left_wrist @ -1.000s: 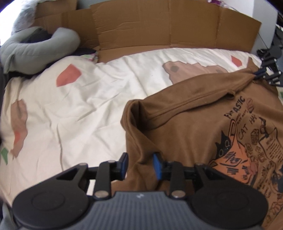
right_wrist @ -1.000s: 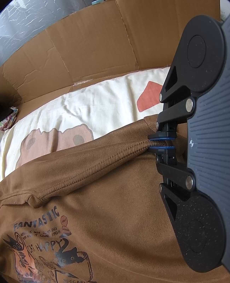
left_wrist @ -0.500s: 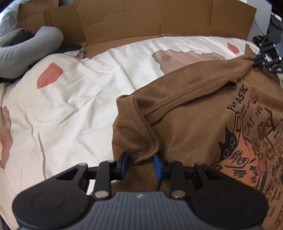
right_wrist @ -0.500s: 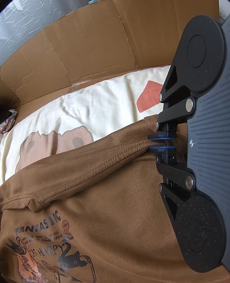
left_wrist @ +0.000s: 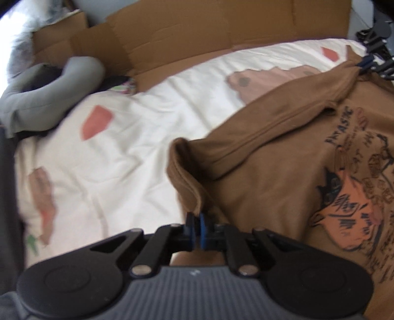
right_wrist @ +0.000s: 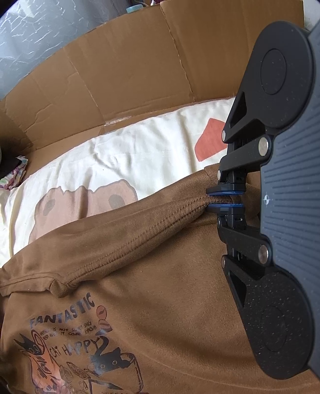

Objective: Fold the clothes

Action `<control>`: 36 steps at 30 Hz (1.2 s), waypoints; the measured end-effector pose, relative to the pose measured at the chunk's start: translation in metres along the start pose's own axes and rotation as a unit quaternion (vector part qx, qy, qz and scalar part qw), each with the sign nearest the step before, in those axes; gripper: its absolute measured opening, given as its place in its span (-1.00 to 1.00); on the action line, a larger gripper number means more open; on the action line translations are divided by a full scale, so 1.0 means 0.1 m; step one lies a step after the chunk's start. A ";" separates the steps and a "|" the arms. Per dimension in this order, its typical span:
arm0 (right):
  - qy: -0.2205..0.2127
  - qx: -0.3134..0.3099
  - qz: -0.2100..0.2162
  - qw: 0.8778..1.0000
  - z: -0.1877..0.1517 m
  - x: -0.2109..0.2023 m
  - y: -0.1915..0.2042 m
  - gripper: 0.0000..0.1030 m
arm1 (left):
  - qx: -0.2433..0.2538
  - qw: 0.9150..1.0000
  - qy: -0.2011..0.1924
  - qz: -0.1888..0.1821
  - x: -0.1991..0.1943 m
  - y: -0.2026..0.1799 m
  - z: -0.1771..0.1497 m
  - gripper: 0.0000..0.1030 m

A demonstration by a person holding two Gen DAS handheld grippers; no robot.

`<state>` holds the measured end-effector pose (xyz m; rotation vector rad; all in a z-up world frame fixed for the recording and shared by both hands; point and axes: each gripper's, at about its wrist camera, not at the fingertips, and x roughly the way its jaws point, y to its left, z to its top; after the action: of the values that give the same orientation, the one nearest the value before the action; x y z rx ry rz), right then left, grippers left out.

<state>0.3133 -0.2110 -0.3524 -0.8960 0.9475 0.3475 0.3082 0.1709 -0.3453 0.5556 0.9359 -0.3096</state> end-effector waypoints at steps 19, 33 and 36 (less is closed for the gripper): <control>0.007 0.029 -0.036 0.999 0.14 0.01 -0.17 -0.91 | -0.026 0.990 0.006 0.141 0.01 0.49 0.06 -0.92; 0.011 0.097 -0.056 0.994 0.38 0.32 -0.64 -0.94 | -0.049 0.985 0.006 0.166 0.35 0.69 0.29 -0.93; 0.013 0.121 -0.048 0.991 0.43 0.43 -0.76 -0.94 | -0.054 0.985 0.009 0.164 0.44 0.75 0.34 -0.93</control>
<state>0.4080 -0.2277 -0.3375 -0.7229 0.9442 0.1347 0.3925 0.2121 -0.3420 0.6024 0.8575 0.0434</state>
